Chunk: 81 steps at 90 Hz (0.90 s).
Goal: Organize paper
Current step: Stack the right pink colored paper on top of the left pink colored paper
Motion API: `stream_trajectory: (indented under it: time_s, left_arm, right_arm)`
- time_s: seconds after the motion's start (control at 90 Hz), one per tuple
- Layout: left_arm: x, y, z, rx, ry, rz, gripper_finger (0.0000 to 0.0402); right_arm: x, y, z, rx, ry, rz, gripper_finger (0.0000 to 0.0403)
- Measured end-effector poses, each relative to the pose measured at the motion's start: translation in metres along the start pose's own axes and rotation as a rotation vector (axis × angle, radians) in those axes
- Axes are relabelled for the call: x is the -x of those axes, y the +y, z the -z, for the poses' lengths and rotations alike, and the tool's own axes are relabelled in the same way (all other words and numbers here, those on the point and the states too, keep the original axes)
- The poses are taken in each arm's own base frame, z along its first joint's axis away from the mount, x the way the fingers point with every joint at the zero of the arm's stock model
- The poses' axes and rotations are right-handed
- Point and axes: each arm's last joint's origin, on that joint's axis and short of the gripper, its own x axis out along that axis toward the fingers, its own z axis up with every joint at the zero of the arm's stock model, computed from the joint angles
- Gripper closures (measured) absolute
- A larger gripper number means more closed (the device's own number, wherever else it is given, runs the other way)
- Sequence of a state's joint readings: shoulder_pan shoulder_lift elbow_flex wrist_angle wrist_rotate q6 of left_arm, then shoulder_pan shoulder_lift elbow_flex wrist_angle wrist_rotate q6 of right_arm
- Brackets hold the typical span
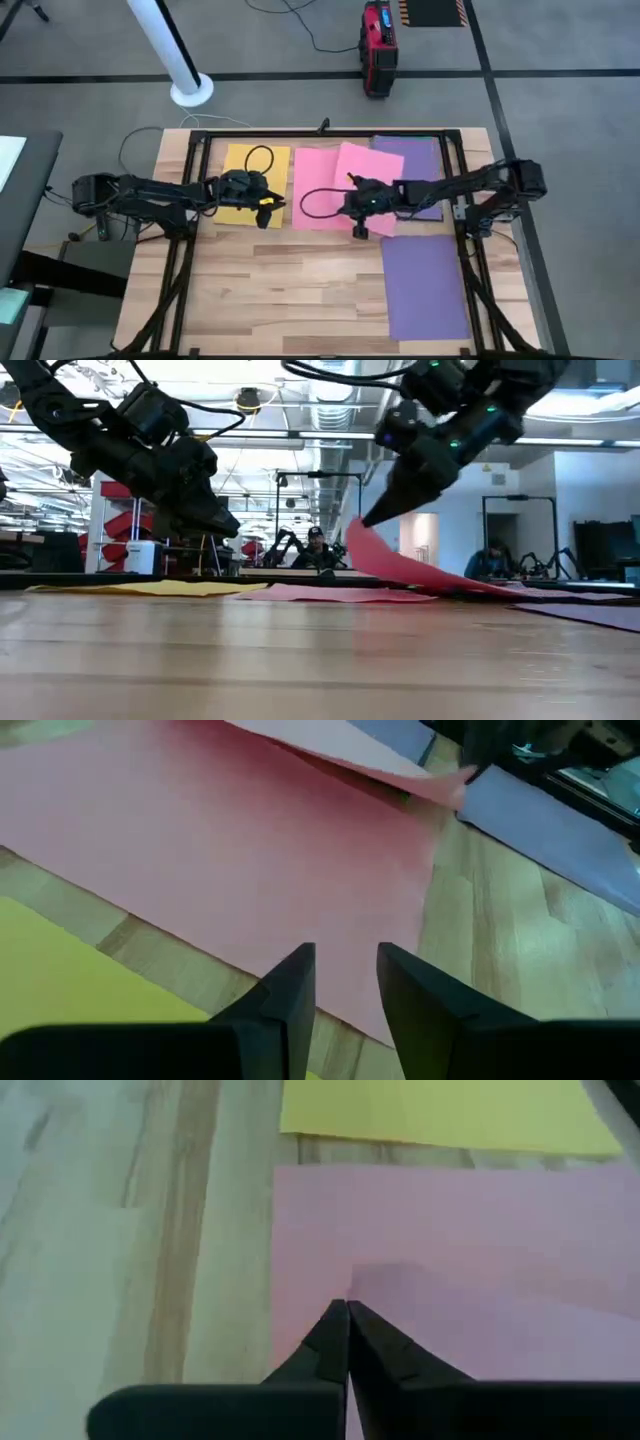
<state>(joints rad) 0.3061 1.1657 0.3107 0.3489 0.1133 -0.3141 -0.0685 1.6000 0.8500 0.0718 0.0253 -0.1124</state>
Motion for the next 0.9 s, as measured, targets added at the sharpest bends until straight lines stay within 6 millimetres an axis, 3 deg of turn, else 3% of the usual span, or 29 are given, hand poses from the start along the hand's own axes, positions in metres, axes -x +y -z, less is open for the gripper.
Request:
stream_trajectory:
  time_s: [0.389,0.9]
  left_arm:
    - [0.000,0.003,0.004,0.003,0.038,-0.054,0.0295]
    - [0.000,0.003,0.007,0.012,0.064,-0.064,0.0295]
  right_arm:
    - [-0.058,-0.001,-0.033,0.117,0.004,-0.110,0.0403]
    - [-0.066,-0.004,-0.037,0.142,0.000,-0.135,0.0403]
